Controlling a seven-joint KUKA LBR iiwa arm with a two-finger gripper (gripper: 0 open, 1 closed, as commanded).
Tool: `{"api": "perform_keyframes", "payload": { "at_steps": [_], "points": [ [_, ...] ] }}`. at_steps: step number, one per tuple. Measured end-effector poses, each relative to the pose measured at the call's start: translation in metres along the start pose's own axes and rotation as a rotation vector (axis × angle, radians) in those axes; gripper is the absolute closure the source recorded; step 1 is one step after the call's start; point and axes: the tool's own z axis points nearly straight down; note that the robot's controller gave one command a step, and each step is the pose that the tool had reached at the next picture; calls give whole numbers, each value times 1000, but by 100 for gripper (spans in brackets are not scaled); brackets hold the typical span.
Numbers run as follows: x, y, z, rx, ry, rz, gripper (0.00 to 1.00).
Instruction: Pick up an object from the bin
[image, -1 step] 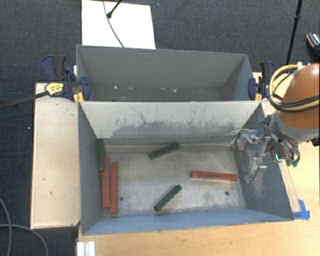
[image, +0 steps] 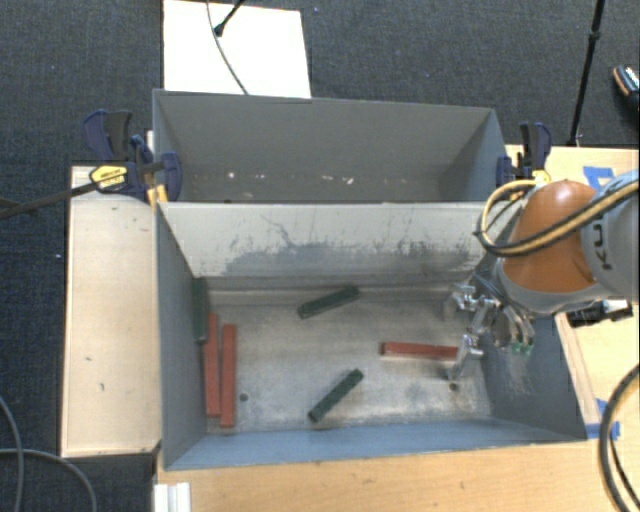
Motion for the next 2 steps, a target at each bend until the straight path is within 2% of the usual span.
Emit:
{"api": "perform_keyframes", "payload": {
  "at_steps": [1, 2],
  "points": [
    [-2, 0, -4, 1, -6, -6, 100],
    [4, 15, -219, 1, -16, 20, 100]
  ]
}}
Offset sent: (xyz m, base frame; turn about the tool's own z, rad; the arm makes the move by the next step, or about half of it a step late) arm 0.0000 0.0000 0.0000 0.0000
